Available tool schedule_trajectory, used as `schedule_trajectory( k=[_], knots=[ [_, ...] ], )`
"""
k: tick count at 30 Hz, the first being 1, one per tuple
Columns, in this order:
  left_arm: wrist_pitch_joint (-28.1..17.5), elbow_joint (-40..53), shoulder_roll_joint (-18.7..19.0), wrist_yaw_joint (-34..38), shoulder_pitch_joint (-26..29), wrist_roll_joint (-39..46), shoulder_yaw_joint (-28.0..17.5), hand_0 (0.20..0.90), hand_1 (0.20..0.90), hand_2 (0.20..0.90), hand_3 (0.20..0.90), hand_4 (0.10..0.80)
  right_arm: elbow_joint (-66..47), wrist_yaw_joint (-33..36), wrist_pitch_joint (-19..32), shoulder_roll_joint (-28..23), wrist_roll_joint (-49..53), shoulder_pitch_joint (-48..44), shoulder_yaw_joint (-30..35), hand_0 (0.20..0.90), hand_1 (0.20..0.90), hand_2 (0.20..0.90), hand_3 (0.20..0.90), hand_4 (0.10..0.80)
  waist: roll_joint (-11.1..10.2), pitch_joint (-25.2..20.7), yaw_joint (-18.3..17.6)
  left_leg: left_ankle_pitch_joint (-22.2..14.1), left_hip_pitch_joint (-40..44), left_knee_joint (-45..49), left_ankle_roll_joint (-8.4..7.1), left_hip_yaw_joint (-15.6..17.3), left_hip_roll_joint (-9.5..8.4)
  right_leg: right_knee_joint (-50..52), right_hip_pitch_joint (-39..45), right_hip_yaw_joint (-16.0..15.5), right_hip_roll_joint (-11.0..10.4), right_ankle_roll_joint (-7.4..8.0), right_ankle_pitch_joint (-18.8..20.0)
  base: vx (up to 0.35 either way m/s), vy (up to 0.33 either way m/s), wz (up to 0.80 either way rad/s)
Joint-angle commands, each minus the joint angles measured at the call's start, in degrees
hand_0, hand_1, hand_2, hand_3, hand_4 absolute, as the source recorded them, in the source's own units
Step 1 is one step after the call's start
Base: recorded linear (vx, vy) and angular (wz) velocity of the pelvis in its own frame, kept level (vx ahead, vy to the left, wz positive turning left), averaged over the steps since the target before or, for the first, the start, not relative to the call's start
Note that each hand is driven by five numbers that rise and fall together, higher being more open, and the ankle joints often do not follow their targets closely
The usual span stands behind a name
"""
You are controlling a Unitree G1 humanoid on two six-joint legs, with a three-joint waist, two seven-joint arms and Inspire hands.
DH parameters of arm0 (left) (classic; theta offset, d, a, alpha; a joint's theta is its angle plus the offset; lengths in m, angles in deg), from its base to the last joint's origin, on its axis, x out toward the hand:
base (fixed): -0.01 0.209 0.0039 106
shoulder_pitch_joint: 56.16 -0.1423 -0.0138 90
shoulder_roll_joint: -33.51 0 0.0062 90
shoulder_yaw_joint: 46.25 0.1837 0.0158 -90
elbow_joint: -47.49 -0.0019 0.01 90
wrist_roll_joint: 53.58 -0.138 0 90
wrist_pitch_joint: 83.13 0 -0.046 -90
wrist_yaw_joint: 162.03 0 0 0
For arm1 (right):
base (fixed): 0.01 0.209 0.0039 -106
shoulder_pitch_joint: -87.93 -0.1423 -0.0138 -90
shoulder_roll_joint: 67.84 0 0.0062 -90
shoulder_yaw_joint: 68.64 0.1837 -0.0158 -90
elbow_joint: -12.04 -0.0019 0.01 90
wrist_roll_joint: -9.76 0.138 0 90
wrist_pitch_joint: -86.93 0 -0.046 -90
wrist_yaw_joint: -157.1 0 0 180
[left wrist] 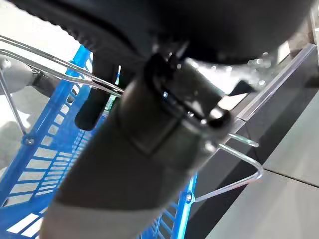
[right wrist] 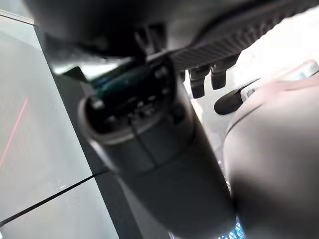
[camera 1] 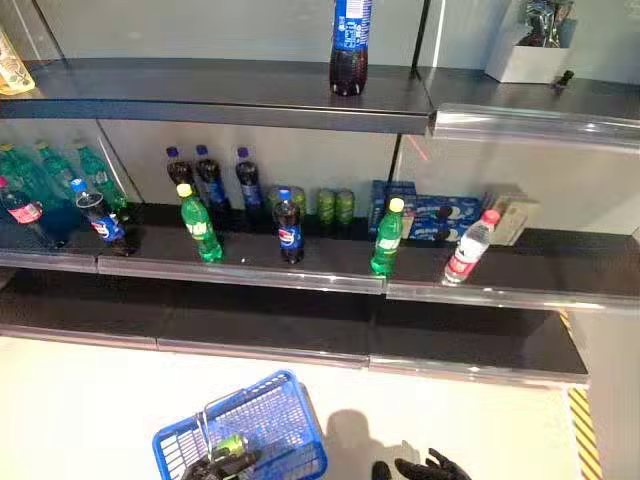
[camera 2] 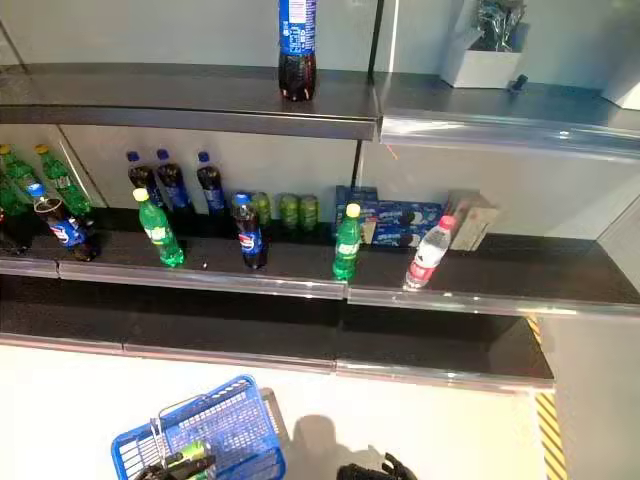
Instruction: Pick up the drink and place into the basket.
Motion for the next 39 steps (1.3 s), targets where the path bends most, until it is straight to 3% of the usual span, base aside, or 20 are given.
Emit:
schedule_trajectory(
  k=[1,15,20,22,24,31,35,39],
  knots=[
    [-1.2,0.6,-3.2,-2.9,3.8,1.2,-1.4,0.3,0.3,0.3,0.2,0.1,-0.1,1.2,0.8,-0.9,-0.2,-2.8,-2.3,0.9,0.9,0.9,0.9,0.8,-0.2,2.7,0.3,-1.8,0.6,0.0,-0.27,-4.3,3.41,0.3,1.6,-0.7,-4.7,3.45,-0.4,0.0,0.0,0.0],
    [-1.7,2.1,-3.1,-3.0,3.6,1.1,-0.8,0.3,0.3,0.3,0.2,0.1,-5.8,7.3,5.3,-2.0,-8.6,-3.1,-6.3,0.9,0.9,0.9,0.9,0.8,-0.6,3.3,0.9,-1.4,-0.3,0.0,-0.39,-4.8,3.63,0.3,1.5,-1.1,-4.9,3.8,-0.3,0.0,0.0,0.0],
    [-0.1,4.9,-1.8,-2.5,2.7,0.3,-1.0,0.3,0.3,0.3,0.2,0.1,-20.2,13.9,2.7,-5.4,-14.0,-2.8,-9.9,0.9,0.9,0.9,0.9,0.8,-1.4,3.6,1.2,-1.2,-0.5,0.0,-0.29,-5.0,3.7,0.3,1.6,-1.2,-4.8,4.1,-0.2,-0.007,-0.032,0.0],
    [1.0,7.6,-1.2,-1.7,1.5,-0.4,-1.1,0.3,0.3,0.3,0.2,0.1,-33.6,16.0,-1.3,-8.1,-11.9,-2.0,-9.9,0.9,0.9,0.9,0.9,0.8,-2.0,3.7,1.1,-1.2,-0.6,0.0,-0.24,-5.1,3.83,0.3,1.6,-1.2,-4.8,4.25,-0.1,0.003,-0.06,0.0],
    [1.3,8.6,-0.7,-1.8,0.6,-0.5,-1.4,0.3,0.3,0.3,0.2,0.1,-40.4,18.0,-1.1,-10.2,-12.8,-1.4,-9.6,0.9,0.9,0.9,0.9,0.8,-2.2,3.6,0.9,-1.2,-0.6,0.0,-0.23,-5.0,3.89,0.3,1.5,-1.2,-4.7,4.31,-0.1,0.01,-0.044,0.01],
    [-0.3,8.6,-0.8,-3.0,-2.0,-1.6,-2.9,0.3,0.3,0.3,0.2,0.1,-64.4,25.0,1.2,-16.9,-17.9,-1.2,-1.7,0.9,0.9,0.9,0.9,0.8,-2.3,3.1,0.0,-1.8,-0.2,0.0,-0.04,-4.5,4.08,0.3,1.3,-1.1,-4.7,4.6,-0.3,0.006,-0.007,0.0],
    [-0.4,8.4,-1.2,-4.2,-3.1,-2.4,-5.5,0.3,0.3,0.3,0.2,0.1,-78.1,29.1,-2.5,-21.3,-21.9,-1.1,6.0,0.9,0.9,0.9,0.9,0.8,-2.0,2.5,-0.8,-2.2,0.1,0.0,-0.14,-3.7,4.22,0.3,1.2,-0.9,-4.9,4.88,-0.6,0.017,0.017,-0.01],
    [-0.8,7.4,-1.7,-4.7,-3.7,-3.2,-7.5,0.3,0.3,0.3,0.2,0.1,-83.7,31.6,-2.1,-22.5,-20.5,-0.3,11.7,0.9,0.9,0.9,0.9,0.8,-1.8,1.9,-1.2,-2.5,0.3,0.0,-0.22,-3.3,4.34,0.3,0.9,-0.7,-5.0,4.97,-0.6,0.02,0.018,0.0]
  ],
)
